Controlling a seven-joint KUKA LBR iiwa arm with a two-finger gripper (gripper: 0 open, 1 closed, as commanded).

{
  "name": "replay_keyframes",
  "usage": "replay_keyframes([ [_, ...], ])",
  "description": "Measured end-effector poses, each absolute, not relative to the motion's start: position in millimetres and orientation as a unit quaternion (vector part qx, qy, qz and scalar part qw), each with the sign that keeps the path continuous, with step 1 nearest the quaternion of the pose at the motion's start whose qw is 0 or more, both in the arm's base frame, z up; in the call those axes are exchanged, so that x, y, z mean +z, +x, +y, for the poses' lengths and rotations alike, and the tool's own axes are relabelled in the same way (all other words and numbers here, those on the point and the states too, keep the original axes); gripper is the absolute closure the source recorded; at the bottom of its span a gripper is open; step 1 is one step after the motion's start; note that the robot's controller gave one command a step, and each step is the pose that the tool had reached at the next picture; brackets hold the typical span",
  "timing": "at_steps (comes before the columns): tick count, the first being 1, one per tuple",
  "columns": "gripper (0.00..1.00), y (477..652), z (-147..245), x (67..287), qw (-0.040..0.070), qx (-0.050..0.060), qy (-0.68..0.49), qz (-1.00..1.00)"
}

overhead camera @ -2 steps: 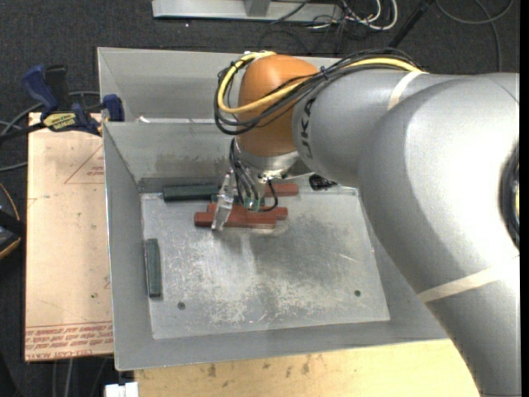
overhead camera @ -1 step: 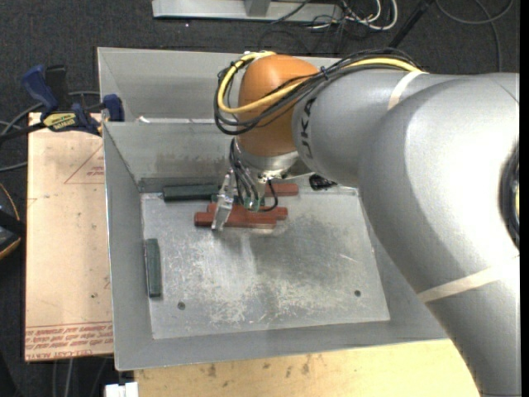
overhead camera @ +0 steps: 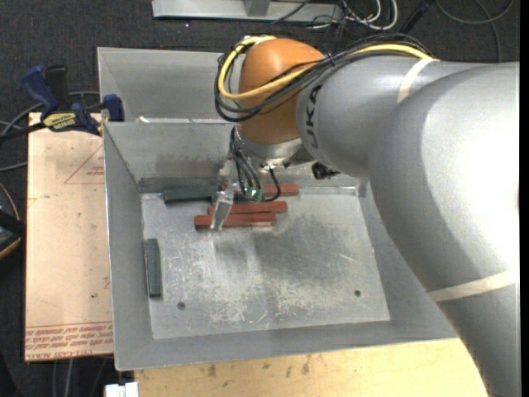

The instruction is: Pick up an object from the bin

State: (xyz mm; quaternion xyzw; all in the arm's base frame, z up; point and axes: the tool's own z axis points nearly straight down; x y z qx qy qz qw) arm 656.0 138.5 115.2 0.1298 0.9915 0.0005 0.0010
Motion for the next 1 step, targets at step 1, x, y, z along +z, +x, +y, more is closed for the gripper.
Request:
replay_keyframes([
  [1,0.0,657.4,140.4,124.4,0.002,0.001,0.127,0.992],
])
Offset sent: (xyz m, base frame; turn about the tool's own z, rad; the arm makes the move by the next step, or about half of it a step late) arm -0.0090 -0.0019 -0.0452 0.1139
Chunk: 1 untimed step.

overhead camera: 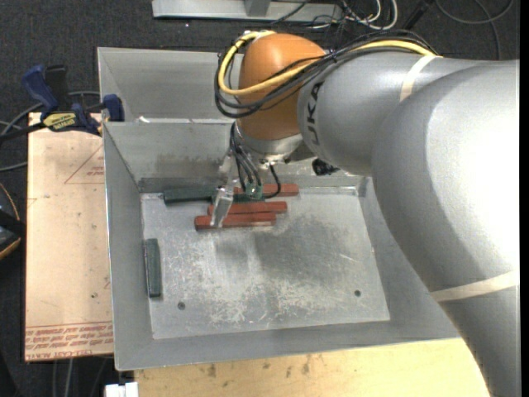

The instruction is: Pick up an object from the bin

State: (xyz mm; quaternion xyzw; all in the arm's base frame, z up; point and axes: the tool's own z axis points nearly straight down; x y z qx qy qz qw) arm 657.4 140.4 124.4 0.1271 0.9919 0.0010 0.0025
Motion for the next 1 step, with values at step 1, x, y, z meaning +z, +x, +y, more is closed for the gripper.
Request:
replay_keyframes([
  [1,0.0,657.0,140.3,123.2,0.002,0.001,0.128,0.992],
])
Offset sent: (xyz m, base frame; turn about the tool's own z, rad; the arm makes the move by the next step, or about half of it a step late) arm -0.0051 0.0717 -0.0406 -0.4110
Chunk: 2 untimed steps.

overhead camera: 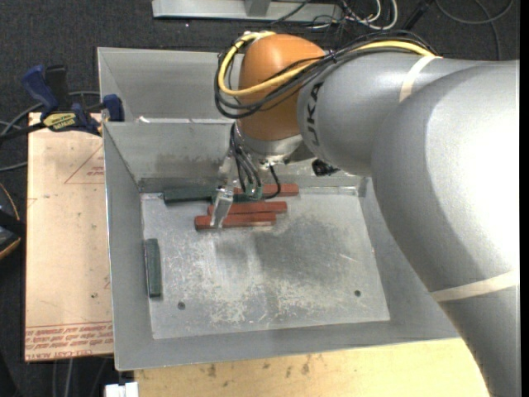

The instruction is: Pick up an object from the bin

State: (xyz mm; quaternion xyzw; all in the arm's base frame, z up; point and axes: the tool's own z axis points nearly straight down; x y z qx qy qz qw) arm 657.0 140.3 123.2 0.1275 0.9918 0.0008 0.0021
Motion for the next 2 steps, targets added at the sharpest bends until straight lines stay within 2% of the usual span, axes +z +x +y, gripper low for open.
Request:
replay_keyframes([
  [1,0.0,654.8,170.0,104.2,0.001,0.0,0.094,0.996],
  [2,1.0,649.3,103.6,79.9,0.005,0.007,0.277,0.961],
])
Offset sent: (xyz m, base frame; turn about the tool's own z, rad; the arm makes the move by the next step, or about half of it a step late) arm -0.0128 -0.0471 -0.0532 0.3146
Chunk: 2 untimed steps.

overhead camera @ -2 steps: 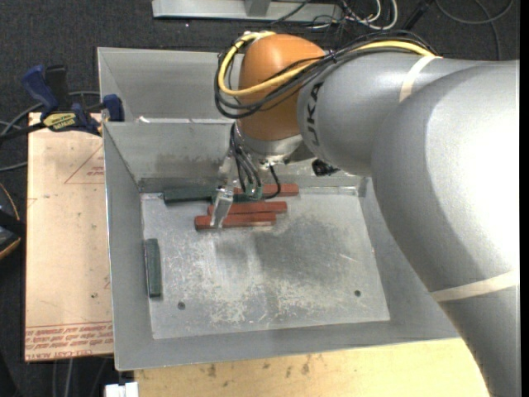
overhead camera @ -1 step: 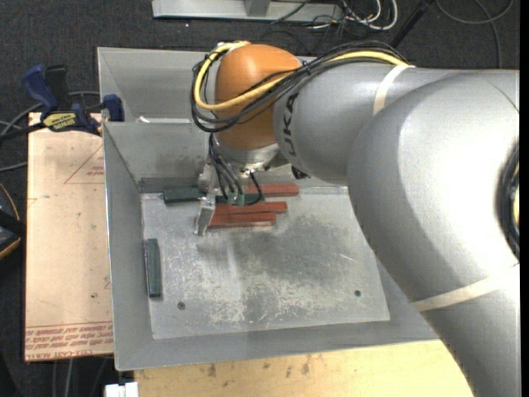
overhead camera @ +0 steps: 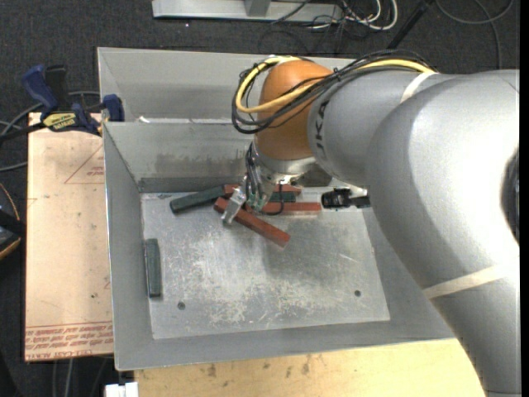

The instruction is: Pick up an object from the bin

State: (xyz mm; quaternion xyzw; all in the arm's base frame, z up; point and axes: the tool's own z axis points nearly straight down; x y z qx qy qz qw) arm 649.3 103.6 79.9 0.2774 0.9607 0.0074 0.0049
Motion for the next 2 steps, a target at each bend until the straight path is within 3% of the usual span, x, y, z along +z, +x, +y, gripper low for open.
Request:
replay_keyframes([
  [1,1.0,650.0,99.3,79.7,0.007,0.008,0.28,0.96],
  [2,1.0,641.7,95.5,124.7,-0.002,0.0,0.278,0.961],
])
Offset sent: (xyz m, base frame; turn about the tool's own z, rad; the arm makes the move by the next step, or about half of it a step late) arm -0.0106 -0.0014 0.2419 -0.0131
